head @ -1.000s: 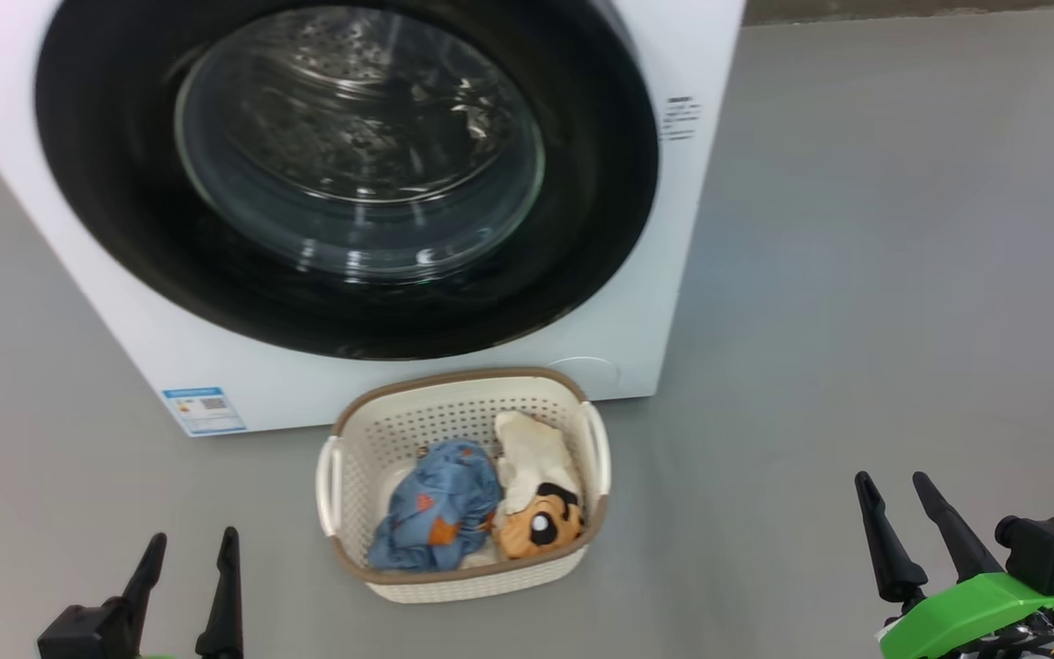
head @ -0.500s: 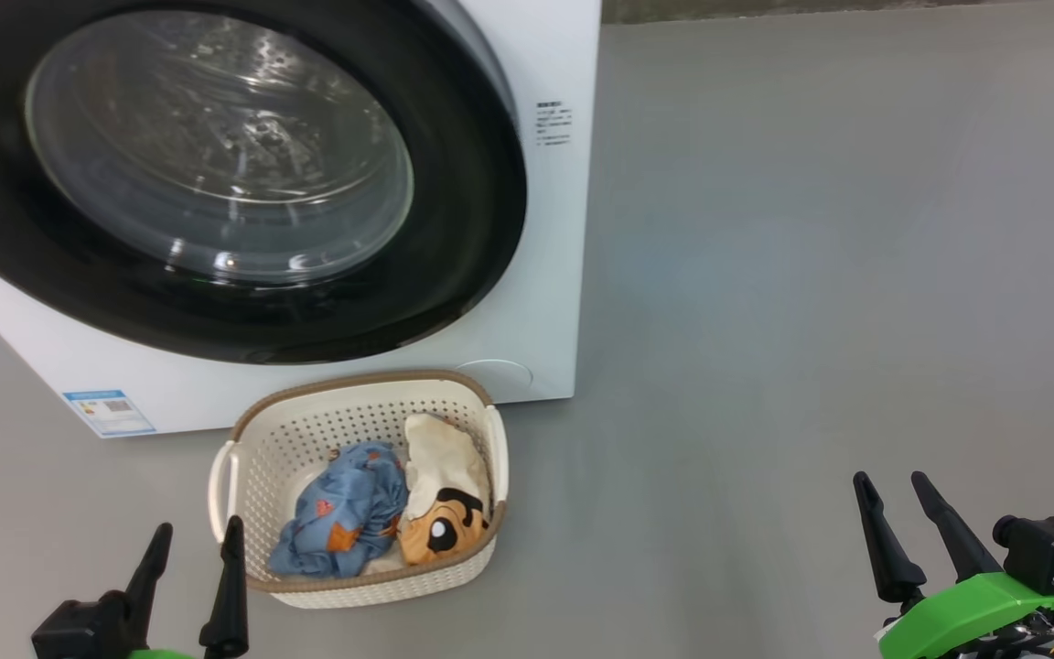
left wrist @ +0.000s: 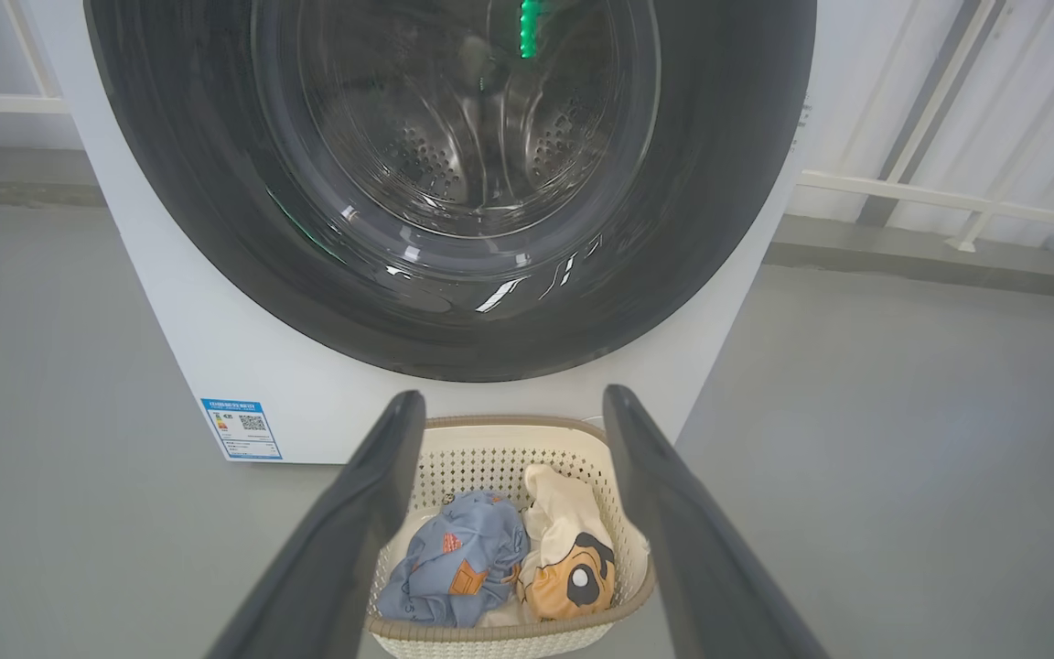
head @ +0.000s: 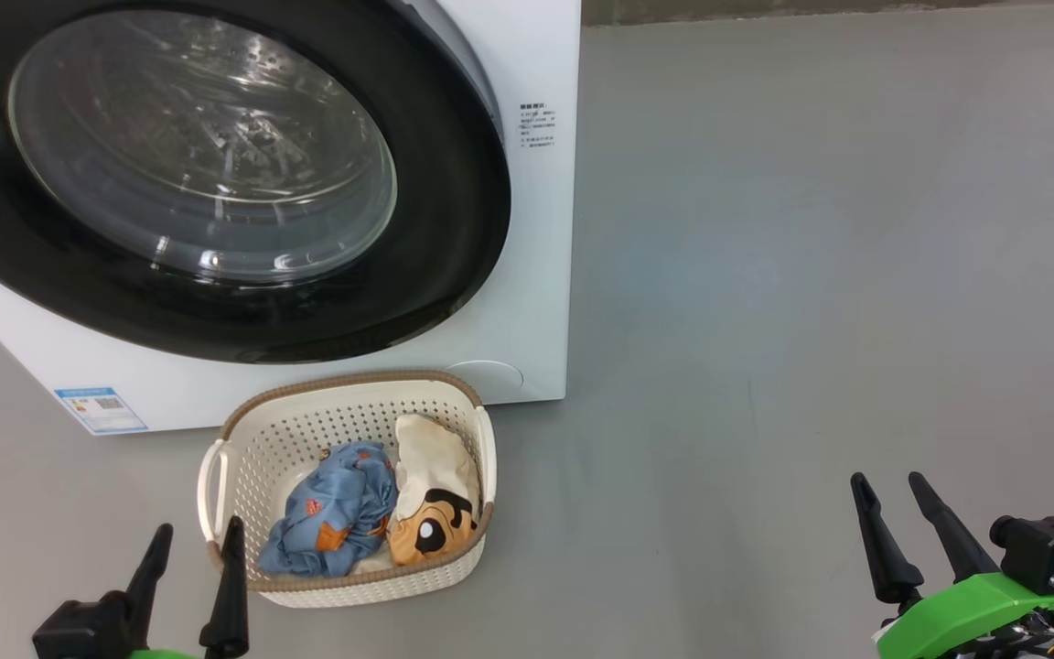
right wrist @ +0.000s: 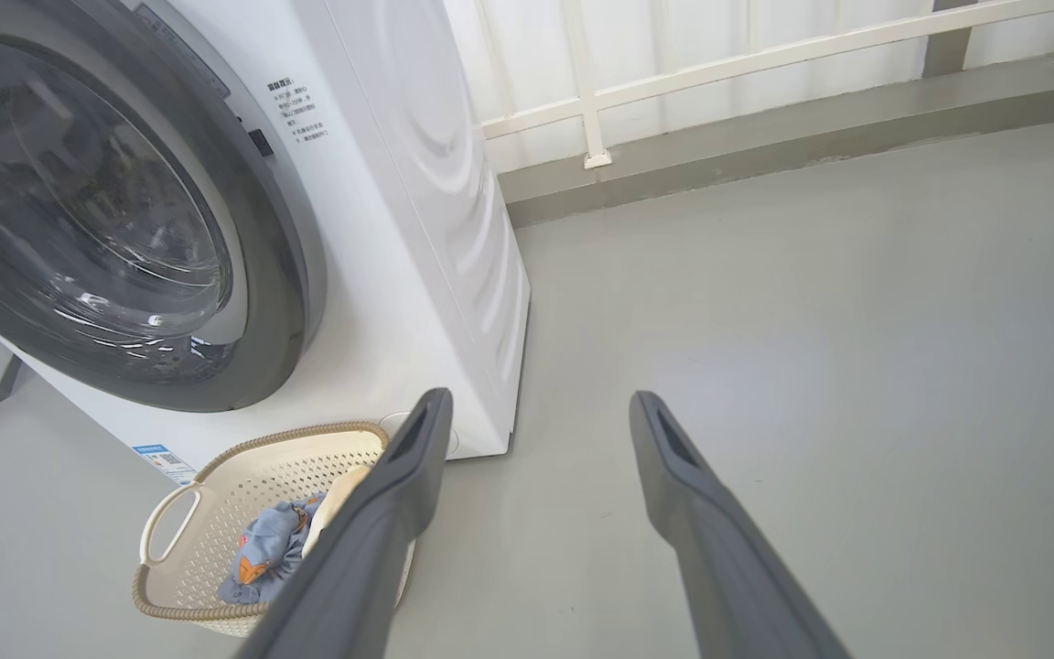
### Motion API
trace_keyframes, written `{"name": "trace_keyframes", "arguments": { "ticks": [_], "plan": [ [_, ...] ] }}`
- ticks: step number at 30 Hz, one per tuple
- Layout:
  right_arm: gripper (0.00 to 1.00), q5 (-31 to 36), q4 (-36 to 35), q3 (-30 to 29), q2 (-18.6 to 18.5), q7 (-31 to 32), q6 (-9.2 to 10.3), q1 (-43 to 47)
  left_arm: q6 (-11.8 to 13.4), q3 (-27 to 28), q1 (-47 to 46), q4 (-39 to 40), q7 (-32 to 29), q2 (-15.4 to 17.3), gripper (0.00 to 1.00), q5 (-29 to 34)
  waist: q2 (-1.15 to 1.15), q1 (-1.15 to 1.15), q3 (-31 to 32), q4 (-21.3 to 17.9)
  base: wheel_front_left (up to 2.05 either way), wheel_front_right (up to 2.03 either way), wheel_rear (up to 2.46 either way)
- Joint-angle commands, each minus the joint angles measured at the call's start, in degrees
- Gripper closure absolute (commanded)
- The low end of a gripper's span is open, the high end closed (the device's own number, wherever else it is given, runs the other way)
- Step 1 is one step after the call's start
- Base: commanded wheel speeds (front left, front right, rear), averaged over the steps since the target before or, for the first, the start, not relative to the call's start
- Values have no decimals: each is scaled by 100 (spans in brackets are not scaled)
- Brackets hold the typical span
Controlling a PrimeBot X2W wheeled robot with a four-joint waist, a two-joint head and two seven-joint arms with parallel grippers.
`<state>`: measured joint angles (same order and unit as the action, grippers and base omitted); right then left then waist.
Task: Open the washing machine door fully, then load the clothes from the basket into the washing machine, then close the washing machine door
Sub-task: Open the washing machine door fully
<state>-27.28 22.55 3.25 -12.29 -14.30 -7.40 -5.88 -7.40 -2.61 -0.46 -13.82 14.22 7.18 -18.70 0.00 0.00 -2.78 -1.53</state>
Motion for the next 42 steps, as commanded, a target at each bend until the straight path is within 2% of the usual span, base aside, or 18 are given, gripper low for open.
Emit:
{"name": "trace_keyframes", "arguments": {
  "ticks": [1,10,11,12,13,14,18,19,29,32,33,34,37,42],
  "plan": [
    [0,90,-117,154,-75,-70,-9,-176,-9,187,-214,118,78,109,0,-43,0,0,4,10,0,0,0],
    [0,-38,-115,293,-60,-70,-9,-278,-9,154,-154,93,78,34,0,-64,0,0,28,92,0,0,0],
    [4,-114,-127,327,-52,-70,-9,-316,-9,152,-155,88,78,24,0,-70,0,0,17,105,0,0,0],
    [46,-204,-141,372,-44,-70,-9,-362,-9,162,-158,86,78,12,0,-77,0,0,5,116,0,0,0],
    [62,-312,-159,409,-33,-70,-9,-417,-9,173,-159,90,78,-2,0,-82,0,0,-5,127,0,0,0],
    [98,-454,-174,433,-13,-70,-9,-476,-9,181,-155,98,78,-17,0,-83,0,0,-17,137,0,0,0],
    [100,-1190,-297,571,52,-70,-9,-777,-9,210,-145,119,78,-79,0,-95,0,0,-87,189,0,0,0],
    [100,-1190,-297,571,52,-70,-9,-777,-9,210,-145,119,78,-79,0,-95,0,0,-87,189,0,0,0],
    [100,-3211,-640,817,-30,-70,-9,-1705,-9,159,-366,136,78,-140,0,-150,0,0,-405,410,0,0,0],
    [100,-3893,-712,853,-121,-70,-9,-2021,-9,135,-476,142,78,-146,0,-175,0,0,-547,493,0,0,0],
    [100,-4324,-732,848,-191,-70,-9,-2222,-9,114,-546,145,78,-156,0,-188,0,0,-631,556,0,0,0],
    [100,-4324,-732,848,-191,-70,-9,-2222,-9,114,-546,145,78,-156,0,-188,0,0,-631,556,0,0,0],
    [100,-4963,-684,959,-367,-52,-9,-2630,-9,27,-675,161,78,-183,0,-211,0,0,-813,691,0,0,0],
    [100,-5543,-474,1108,-532,216,-9,-3177,-9,-93,-835,141,78,-211,0,-251,0,0,-1017,860,0,0,0]
  ]
}}
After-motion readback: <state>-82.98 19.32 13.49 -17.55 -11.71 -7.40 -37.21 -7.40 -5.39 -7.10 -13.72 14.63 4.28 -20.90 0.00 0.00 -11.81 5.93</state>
